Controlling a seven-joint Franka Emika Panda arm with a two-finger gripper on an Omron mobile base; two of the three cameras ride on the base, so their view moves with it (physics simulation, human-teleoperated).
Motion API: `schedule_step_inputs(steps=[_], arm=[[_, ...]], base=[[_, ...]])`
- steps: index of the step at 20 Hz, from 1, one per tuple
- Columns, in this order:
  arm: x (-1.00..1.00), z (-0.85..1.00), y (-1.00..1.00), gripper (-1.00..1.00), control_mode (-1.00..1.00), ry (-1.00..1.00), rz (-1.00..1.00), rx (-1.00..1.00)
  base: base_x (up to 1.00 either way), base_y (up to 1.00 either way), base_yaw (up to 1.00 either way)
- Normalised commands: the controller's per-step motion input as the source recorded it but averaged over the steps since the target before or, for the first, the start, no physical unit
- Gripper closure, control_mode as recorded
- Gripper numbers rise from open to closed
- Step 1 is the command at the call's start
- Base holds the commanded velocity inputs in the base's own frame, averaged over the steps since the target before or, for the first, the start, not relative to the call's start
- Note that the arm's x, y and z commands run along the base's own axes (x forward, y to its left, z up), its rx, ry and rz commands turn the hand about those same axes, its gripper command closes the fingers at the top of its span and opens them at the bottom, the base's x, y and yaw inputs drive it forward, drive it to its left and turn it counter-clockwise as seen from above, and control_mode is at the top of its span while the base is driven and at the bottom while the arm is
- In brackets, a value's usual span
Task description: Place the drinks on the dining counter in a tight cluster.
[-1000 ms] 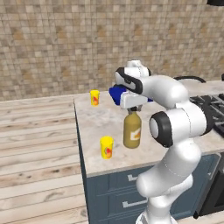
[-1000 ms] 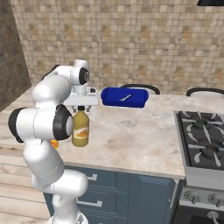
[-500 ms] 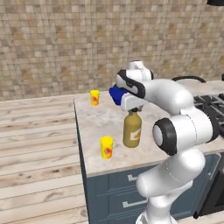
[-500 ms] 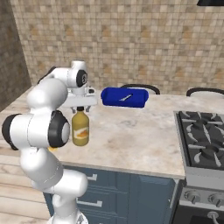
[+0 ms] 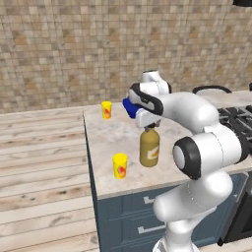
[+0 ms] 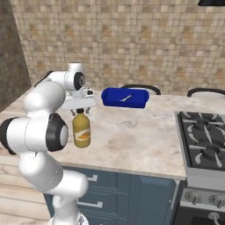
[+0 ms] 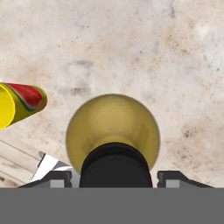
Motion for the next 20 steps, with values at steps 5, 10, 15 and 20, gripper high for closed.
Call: schedule_step_inputs(steps=[5,10,15,20], arm=[[0.0,0.0,0.11,1.0,-1.0,0.0,0.0,-0.03],[0.0,0.0,0.02,1.0,-1.0,0.0,0.0,0.0],[0.0,0.0,0.0,1.0,-1.0,0.0,0.0,0.0],[0.0,0.0,0.0,-1.0,-1.0,0.0,0.0,0.0]], base=[[0.0,0.0,0.0],[0.0,0.0,0.0],[0.0,0.0,0.0],[0.0,0.0,0.0]])
